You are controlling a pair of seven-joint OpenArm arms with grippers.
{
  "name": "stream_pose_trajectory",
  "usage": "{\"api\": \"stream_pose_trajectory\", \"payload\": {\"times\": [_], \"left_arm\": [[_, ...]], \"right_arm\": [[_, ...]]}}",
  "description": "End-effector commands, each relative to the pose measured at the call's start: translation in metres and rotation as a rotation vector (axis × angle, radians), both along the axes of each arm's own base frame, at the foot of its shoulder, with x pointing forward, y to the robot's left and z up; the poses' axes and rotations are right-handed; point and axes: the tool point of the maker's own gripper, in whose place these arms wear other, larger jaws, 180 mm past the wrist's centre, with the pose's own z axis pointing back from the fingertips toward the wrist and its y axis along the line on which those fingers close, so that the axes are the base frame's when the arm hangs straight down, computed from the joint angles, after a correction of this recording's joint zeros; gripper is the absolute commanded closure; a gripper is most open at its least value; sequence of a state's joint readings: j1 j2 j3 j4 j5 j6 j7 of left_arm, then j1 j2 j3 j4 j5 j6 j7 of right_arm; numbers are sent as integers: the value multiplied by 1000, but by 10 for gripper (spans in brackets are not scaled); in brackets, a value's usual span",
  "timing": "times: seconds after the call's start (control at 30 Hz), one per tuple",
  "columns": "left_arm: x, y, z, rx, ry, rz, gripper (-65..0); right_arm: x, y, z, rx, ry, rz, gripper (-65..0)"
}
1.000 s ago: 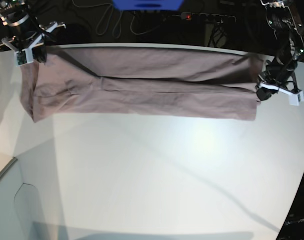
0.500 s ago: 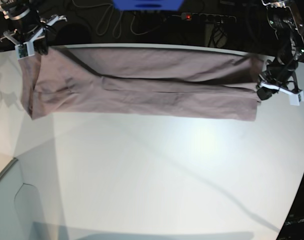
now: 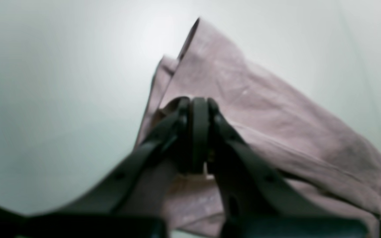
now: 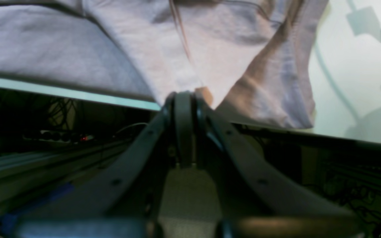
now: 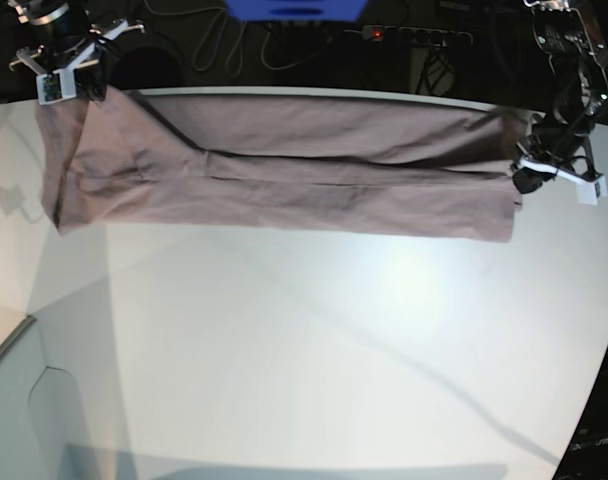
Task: Layout the t-shirt on the table in an organized manner, then fold the t-shirt properly
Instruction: 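Hold the strip ends with both grippers and pull them apart taut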
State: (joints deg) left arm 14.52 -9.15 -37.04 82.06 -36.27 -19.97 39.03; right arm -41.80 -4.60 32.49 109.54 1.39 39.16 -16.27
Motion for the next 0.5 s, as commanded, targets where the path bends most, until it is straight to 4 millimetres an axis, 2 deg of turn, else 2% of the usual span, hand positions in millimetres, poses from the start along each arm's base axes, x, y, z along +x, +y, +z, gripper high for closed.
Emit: {"api": "stream_pose_trajectory", "payload": {"times": [0.0,0.37,0.47], "left_arm": [[8,5,13,17,-49,-5,-1],[7,7,13,21,-46,-4,-1],[1,7,9,21,-31,-4,-1]], "right_arm": [[1,1,7,6,-26,14,0],[3,1,7,6,-29,14,0],[6,1,8,5,-39,14,0]]}}
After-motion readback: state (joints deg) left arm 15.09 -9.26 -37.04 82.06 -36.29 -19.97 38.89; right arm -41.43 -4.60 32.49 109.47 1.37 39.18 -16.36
